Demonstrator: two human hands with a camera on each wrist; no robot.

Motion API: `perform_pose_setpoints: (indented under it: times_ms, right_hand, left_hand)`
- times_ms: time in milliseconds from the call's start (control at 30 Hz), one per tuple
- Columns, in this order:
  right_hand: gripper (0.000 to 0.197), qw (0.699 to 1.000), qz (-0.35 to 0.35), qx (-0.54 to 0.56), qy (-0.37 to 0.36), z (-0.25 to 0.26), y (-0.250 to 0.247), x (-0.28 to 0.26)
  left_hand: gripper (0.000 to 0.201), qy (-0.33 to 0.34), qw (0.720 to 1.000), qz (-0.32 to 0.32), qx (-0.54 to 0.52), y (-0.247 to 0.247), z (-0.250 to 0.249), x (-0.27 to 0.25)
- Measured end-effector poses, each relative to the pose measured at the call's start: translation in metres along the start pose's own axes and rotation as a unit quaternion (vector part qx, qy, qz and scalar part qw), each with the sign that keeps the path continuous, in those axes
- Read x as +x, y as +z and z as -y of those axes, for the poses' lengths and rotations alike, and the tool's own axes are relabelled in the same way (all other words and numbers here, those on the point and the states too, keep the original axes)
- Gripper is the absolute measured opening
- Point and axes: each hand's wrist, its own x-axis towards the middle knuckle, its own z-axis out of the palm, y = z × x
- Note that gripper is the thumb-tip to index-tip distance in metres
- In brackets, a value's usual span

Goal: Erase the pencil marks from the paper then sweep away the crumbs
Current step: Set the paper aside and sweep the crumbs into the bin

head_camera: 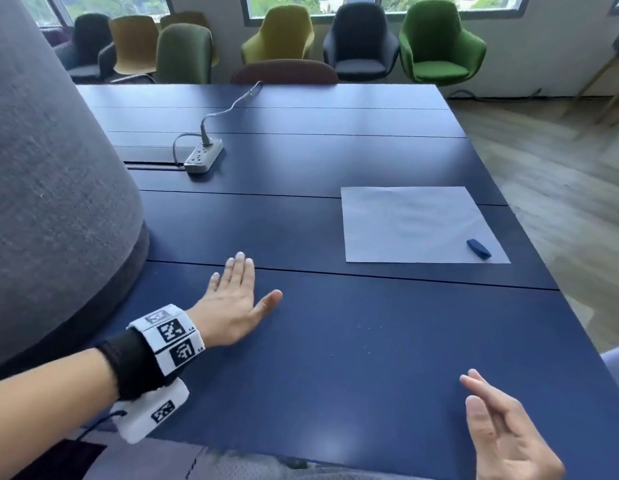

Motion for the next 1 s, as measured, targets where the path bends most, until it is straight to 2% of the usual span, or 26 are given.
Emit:
perform_pose_setpoints:
  times_ms: [67, 133, 233, 367, 500, 567, 633, 700, 767, 833, 867, 933, 1000]
  right_hand:
    - [0.024, 1.0, -0.004, 0.017, 0.004, 0.002, 0.001, 0.0]
    - [0.026, 0.999, -0.008, 0.036, 0.009, 0.005, 0.002, 0.0]
    - [0.036, 0.999, -0.013, 0.048, 0.015, 0.007, 0.001, -0.002]
    - [0.023, 0.999, -0.015, 0.039, 0.007, 0.001, -0.001, -0.002]
    - [0.022, 0.999, -0.029, 0.041, 0.002, 0.0, -0.002, -0.004]
    - [0.023, 0.998, -0.038, 0.057, 0.004, 0.002, -0.003, -0.003]
    - [0.027, 0.996, -0.04, 0.083, 0.003, 0.006, -0.003, -0.002]
    - [0.039, 0.994, -0.035, 0.101, 0.002, 0.008, -0.004, -0.003]
    - [0.041, 0.993, -0.026, 0.114, 0.007, 0.007, -0.005, -0.005]
    - [0.04, 0.993, -0.018, 0.117, 0.007, 0.005, -0.006, -0.007]
    - [0.04, 0.993, -0.016, 0.118, 0.005, 0.004, -0.006, -0.007]
    - [0.039, 0.993, -0.016, 0.12, 0.0, 0.004, -0.007, -0.007]
    - [0.039, 0.992, -0.014, 0.122, -0.002, 0.004, -0.007, -0.006]
  left_hand:
    - [0.105, -0.036, 0.999, -0.005, 0.027, 0.005, 0.01, 0.012]
    - [0.109, -0.014, 0.999, -0.005, 0.047, 0.016, 0.002, 0.015]
    - [0.124, 0.104, 0.992, 0.021, 0.069, 0.033, -0.041, 0.01]
    - [0.112, 0.215, 0.971, 0.048, 0.094, 0.051, -0.118, 0.007]
    - [0.119, 0.333, 0.932, 0.078, 0.12, 0.063, -0.174, 0.001]
    - [0.104, 0.372, 0.917, 0.103, 0.104, 0.057, -0.185, -0.004]
    - [0.087, 0.364, 0.925, 0.086, 0.068, 0.042, -0.174, -0.001]
    - [0.089, 0.302, 0.951, 0.038, 0.055, 0.024, -0.143, 0.009]
    - [0.114, 0.203, 0.977, -0.004, 0.064, 0.01, -0.101, 0.023]
    - [0.139, 0.11, 0.99, 0.003, 0.084, 0.002, -0.066, 0.029]
    - [0.143, 0.09, 0.991, 0.017, 0.094, 0.002, -0.055, 0.029]
    - [0.142, 0.1, 0.987, 0.032, 0.118, 0.008, -0.051, 0.026]
    - [0.136, 0.146, 0.98, 0.038, 0.132, 0.017, -0.066, 0.02]
